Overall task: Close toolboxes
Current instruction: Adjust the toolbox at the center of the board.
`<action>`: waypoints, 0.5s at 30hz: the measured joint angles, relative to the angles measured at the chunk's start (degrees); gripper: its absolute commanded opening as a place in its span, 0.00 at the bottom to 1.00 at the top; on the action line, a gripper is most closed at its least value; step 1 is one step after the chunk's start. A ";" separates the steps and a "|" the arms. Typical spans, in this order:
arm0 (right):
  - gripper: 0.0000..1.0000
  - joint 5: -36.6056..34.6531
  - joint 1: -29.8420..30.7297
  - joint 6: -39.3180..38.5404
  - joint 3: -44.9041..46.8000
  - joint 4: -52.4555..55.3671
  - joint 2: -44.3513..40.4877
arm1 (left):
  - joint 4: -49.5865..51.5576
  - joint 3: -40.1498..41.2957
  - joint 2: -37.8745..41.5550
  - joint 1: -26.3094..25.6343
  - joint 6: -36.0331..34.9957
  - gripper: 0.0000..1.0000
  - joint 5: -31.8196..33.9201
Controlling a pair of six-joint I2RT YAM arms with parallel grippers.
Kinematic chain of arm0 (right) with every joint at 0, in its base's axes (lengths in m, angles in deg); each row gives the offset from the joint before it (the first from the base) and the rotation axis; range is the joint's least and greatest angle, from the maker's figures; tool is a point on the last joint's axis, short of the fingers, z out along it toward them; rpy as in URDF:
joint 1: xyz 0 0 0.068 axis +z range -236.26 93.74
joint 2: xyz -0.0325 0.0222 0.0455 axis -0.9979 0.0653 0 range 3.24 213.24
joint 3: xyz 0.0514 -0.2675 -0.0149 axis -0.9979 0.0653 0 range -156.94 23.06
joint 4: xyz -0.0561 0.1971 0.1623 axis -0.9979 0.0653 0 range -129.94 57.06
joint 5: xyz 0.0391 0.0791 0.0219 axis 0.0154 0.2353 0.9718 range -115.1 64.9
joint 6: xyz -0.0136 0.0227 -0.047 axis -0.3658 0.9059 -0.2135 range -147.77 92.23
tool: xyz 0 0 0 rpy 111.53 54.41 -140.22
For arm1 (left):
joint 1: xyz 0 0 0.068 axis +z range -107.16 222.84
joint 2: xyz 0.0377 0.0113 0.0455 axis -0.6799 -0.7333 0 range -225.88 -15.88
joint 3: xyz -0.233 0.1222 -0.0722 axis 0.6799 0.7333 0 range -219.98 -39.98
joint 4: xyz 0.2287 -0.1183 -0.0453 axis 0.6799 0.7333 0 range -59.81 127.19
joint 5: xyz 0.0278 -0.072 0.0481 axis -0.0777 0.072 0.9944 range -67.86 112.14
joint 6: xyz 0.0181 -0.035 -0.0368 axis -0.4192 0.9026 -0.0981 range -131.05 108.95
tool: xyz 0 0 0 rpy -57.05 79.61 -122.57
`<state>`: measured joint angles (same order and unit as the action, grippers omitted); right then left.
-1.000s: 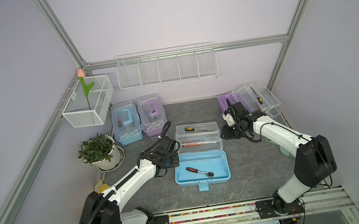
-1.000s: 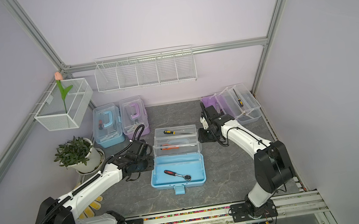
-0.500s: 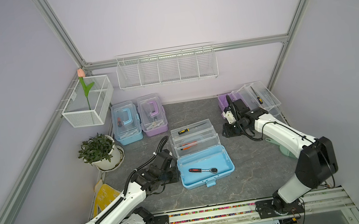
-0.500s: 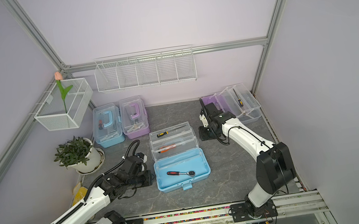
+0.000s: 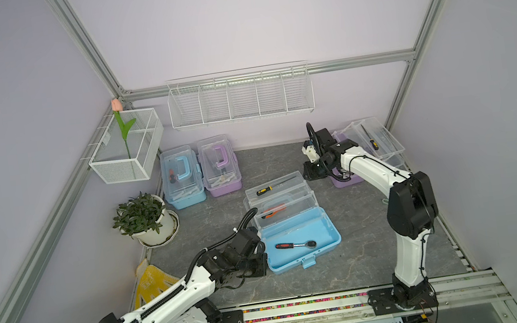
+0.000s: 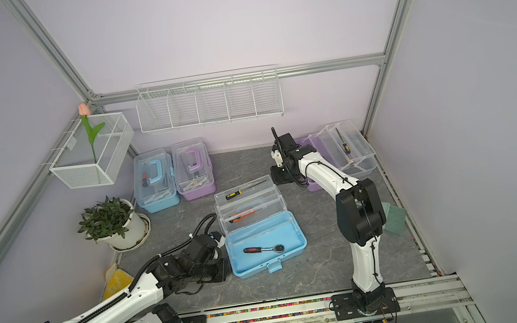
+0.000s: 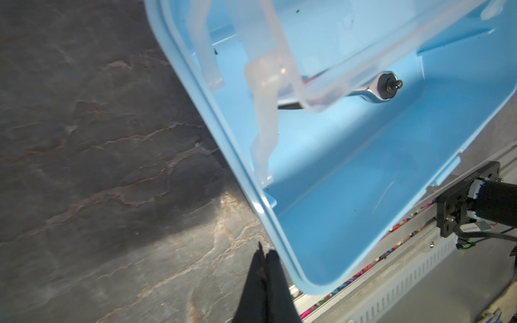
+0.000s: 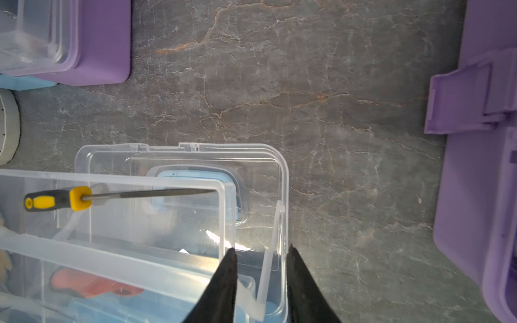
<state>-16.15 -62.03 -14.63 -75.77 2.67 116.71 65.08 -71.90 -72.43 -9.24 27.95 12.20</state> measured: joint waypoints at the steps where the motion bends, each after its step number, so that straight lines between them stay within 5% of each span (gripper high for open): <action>1: 0.32 0.59 0.24 -0.17 -0.74 0.00 0.59 | -0.96 0.00 -0.61 -1.14 0.28 0.04 -0.17; 6: 0.32 5.53 1.92 -1.40 -4.02 0.44 2.19 | -5.20 -0.83 -4.24 -6.19 1.07 0.06 -1.51; 9: 0.42 6.56 2.69 -1.16 -4.26 0.24 1.97 | -5.01 -3.06 -4.70 -6.51 0.85 0.06 -1.42; 15: 0.62 -4.96 0.87 2.73 10.05 -2.12 -10.49 | 0.44 -11.19 0.96 -6.49 -1.86 0.29 2.97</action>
<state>-21.11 -61.15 -11.90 -65.71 0.55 106.22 65.52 -83.09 -71.47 -15.73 26.10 15.18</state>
